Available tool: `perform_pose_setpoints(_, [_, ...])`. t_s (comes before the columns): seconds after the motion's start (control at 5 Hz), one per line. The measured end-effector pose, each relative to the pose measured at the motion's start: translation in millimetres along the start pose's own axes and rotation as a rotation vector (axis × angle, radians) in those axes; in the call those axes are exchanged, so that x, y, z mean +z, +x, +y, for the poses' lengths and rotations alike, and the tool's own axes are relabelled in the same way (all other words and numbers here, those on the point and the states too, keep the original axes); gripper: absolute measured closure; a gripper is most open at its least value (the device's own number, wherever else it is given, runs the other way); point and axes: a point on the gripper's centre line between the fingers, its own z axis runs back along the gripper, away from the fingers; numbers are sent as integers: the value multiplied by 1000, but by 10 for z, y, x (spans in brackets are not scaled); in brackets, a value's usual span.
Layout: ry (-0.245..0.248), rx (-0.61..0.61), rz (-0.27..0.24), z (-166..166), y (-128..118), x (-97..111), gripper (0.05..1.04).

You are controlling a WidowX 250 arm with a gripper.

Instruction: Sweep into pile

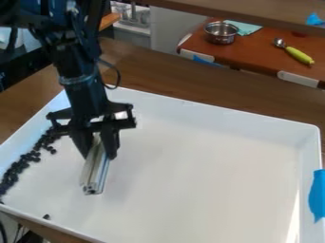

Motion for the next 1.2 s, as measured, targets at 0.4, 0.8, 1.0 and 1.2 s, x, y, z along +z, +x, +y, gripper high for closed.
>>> perform_pose_setpoints(0.4, [59, -179, -51, 33, -162, -241, 701])
perform_pose_setpoints(0.8, [86, -307, -103, 423, -104, -171, 701])
perform_pose_setpoints(1.0, [109, -318, -113, 577, -37, -135, 701])
perform_pose_setpoints(1.2, [134, -299, -125, 790, 105, -90, 701])
